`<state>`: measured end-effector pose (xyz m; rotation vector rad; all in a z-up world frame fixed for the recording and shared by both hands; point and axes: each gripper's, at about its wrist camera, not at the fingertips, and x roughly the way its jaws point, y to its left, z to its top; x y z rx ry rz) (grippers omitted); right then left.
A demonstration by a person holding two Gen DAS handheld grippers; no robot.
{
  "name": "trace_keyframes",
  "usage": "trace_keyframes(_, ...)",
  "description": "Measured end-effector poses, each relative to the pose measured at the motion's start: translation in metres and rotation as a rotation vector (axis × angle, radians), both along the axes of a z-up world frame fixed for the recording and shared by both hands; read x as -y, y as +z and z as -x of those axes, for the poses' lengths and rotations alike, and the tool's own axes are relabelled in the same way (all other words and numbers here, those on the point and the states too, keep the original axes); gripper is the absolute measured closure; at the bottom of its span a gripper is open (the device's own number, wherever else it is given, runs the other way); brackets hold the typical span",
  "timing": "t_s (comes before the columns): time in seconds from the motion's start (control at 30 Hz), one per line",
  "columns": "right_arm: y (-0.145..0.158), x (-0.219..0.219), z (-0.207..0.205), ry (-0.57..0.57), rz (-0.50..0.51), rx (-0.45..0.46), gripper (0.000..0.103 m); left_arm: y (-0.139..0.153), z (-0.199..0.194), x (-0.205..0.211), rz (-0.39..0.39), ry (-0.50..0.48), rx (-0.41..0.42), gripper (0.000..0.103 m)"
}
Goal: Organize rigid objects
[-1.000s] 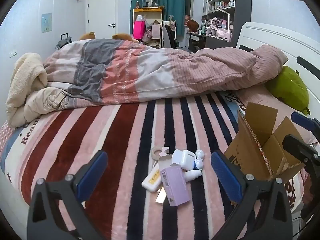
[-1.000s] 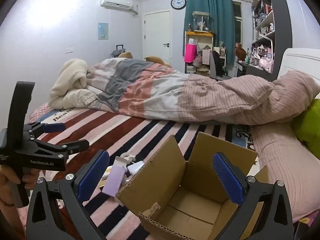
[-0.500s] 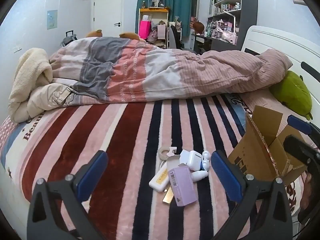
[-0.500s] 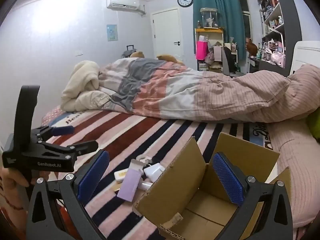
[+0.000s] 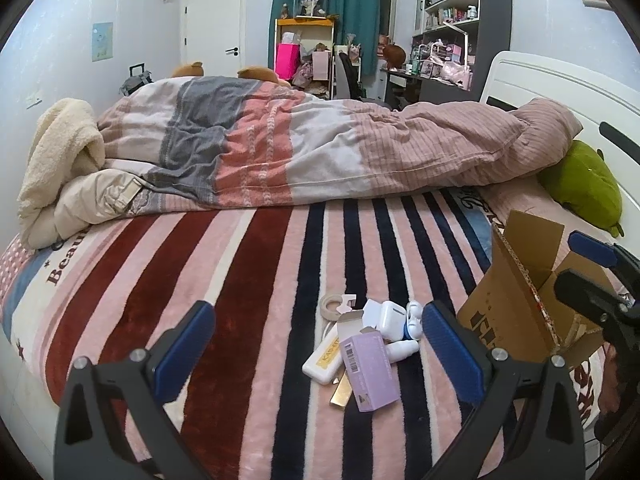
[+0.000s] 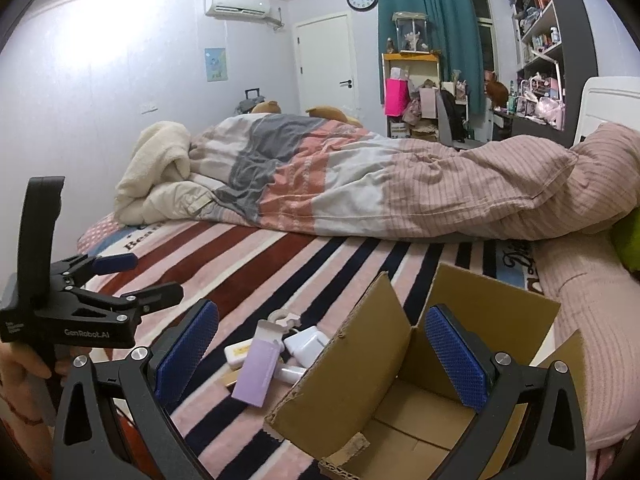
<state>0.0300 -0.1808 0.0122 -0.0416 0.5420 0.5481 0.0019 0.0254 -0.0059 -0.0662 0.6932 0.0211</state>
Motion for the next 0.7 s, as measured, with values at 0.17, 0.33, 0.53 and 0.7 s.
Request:
trace_keyframes(0.17,-0.004,0.0,-0.001,0.007,-0.009,0.004,0.0,0.0,0.001,-0.001,0.008,-0.014,0.004,0.0)
trace_keyframes(0.33,-0.01,-0.001,-0.001,0.001,0.006,-0.002,0.0,0.001,0.002,-0.001,0.01,-0.016,0.005,0.0)
trace_keyframes(0.53,-0.01,0.0,0.002,-0.004,0.006,0.002,0.0,0.001,0.002,-0.002,0.011,-0.016,0.003,0.0)
trace_keyframes(0.7,-0.01,0.0,0.004,0.008,-0.003,-0.003,0.0,0.001,0.005,-0.005,0.009,-0.016,0.004,0.0)
